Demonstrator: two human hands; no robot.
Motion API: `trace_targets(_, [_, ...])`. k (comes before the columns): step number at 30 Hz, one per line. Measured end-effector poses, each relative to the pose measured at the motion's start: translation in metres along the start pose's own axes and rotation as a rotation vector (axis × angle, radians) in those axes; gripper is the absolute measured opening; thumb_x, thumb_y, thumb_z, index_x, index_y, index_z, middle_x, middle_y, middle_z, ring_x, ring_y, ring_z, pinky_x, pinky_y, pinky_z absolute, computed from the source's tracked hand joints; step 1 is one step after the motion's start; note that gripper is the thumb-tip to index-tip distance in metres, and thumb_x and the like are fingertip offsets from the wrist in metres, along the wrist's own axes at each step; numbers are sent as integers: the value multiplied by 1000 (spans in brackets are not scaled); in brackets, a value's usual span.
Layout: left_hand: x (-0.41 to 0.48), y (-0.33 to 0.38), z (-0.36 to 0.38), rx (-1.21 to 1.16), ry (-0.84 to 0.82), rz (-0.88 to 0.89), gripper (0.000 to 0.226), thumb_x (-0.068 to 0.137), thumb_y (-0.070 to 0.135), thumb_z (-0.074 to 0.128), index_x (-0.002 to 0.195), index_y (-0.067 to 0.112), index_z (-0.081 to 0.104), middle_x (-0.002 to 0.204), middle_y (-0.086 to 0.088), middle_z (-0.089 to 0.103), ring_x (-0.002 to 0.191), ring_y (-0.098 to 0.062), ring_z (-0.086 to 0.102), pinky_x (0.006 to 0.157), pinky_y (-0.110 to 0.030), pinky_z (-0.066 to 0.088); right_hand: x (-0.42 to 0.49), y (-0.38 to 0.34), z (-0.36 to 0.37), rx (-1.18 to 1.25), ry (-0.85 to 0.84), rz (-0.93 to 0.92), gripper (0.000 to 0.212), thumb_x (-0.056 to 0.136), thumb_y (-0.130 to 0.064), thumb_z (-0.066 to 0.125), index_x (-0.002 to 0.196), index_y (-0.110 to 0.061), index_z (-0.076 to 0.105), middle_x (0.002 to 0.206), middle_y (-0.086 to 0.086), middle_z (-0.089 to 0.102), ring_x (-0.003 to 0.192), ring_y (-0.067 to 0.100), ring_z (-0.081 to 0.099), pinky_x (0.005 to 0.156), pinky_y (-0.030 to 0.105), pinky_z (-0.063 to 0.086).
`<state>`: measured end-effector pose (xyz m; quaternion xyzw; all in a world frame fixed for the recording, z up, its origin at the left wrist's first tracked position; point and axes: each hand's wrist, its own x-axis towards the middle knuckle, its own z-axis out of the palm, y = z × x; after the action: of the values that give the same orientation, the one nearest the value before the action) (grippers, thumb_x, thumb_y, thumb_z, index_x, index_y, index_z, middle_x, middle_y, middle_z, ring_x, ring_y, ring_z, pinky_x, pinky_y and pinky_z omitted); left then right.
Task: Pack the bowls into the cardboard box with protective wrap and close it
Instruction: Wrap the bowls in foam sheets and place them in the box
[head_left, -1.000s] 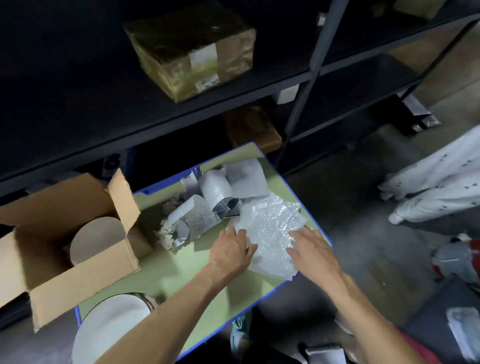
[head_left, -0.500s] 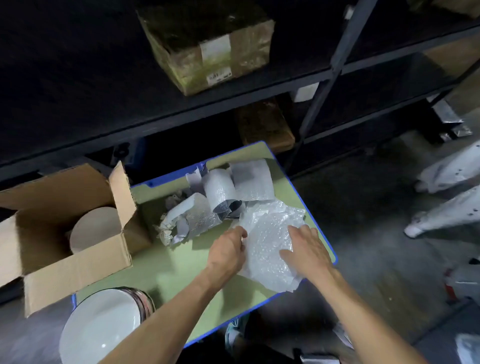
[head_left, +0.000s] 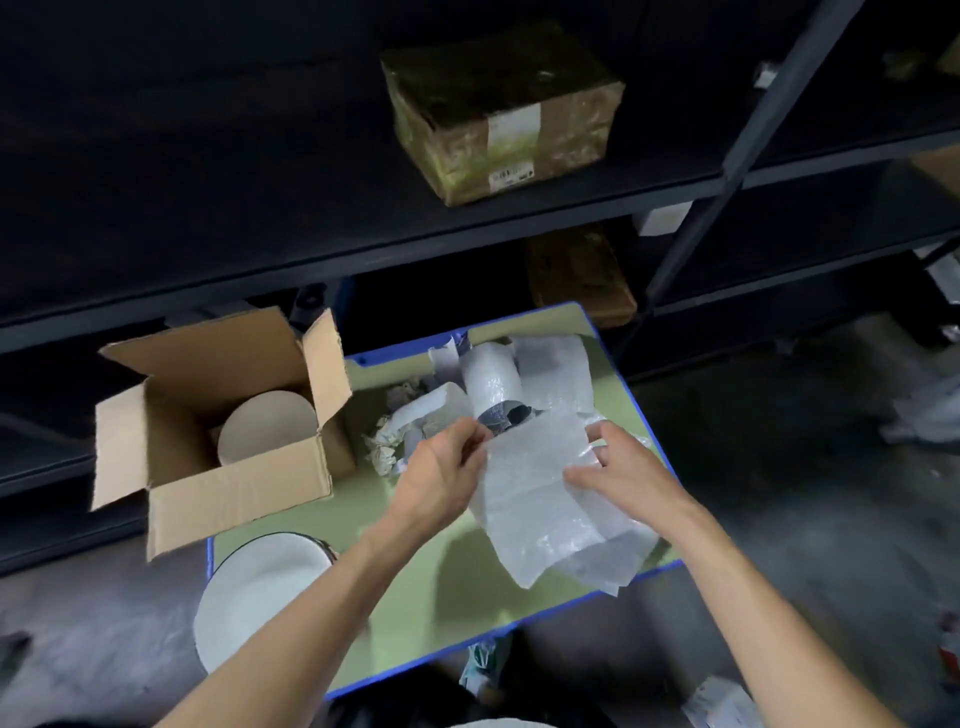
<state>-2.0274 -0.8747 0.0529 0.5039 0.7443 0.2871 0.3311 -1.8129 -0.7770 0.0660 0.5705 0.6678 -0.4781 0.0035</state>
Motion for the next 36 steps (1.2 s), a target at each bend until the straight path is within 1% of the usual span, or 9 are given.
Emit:
trace_targets(3, [-14, -5, -26, -2, 80, 28, 16, 94, 16, 55, 102, 26, 64, 94, 12, 69, 87, -10, 63, 74, -30, 48, -4, -31, 10, -38, -63, -126, 13, 80, -30, 68, 87, -20, 64, 82, 2, 69, 76, 25, 64, 68, 39, 48])
trace_targets(5, [-28, -12, -43, 4, 150, 37, 14, 94, 16, 55, 104, 23, 63, 93, 8, 69, 87, -15, 64, 75, -33, 50, -9, -53, 21, -51, -86, -195, 22, 78, -33, 64, 85, -12, 64, 80, 5, 66, 73, 28, 60, 64, 36, 41])
trace_targets(11, [-78, -53, -96, 107, 301, -18, 13, 98, 21, 56, 108, 23, 65, 91, 13, 64, 83, -13, 59, 69, -29, 43, -17, -98, 58, -124, -68, -348, 39, 90, -18, 64, 67, -14, 33, 67, -2, 30, 53, 8, 24, 48, 24, 20])
trace_targets(16, [-130, -85, -135, 172, 368, -137, 12, 100, 24, 54, 105, 28, 63, 93, 22, 60, 79, 0, 56, 71, -18, 43, -18, -120, 86, -136, -135, -393, 15, 94, -26, 61, 86, -14, 58, 75, 11, 59, 61, 15, 45, 59, 33, 35])
trace_targets(19, [-153, -107, -141, 258, 388, -167, 12, 98, 25, 56, 105, 26, 65, 92, 20, 60, 74, -5, 57, 70, -28, 48, -22, -129, 103, -172, -125, -433, 19, 95, -30, 60, 93, -11, 62, 87, 15, 66, 68, 25, 55, 62, 34, 38])
trace_targets(25, [-169, -140, -130, 349, 236, -291, 33, 93, 30, 59, 125, 25, 55, 112, 6, 58, 95, -21, 62, 75, -37, 51, -34, -137, 125, -213, -75, -417, 32, 98, -27, 57, 78, -3, 49, 69, 8, 45, 63, 19, 42, 59, 33, 29])
trace_targets(28, [-166, -148, -126, 397, 188, -313, 36, 93, 20, 54, 129, 25, 52, 110, 2, 56, 87, -29, 62, 69, -36, 46, -41, -139, 130, -186, -41, -411, 34, 99, -24, 55, 71, -14, 39, 66, -2, 37, 60, 15, 35, 58, 33, 26])
trace_targets(32, [-162, -151, -131, 419, 167, -282, 34, 91, 13, 49, 123, 22, 55, 107, -2, 57, 85, -34, 60, 72, -39, 47, -50, -138, 133, -102, -84, -399, 3, 96, -23, 63, 93, -24, 63, 85, -10, 68, 75, 10, 64, 68, 32, 50])
trace_targets(36, [-164, -150, -136, 380, 160, -212, 31, 90, 10, 49, 118, 21, 55, 93, -2, 54, 78, -33, 58, 72, -41, 50, -60, -135, 136, -158, -125, -325, 14, 88, -21, 71, 100, -26, 65, 94, -7, 73, 85, 13, 70, 78, 36, 58])
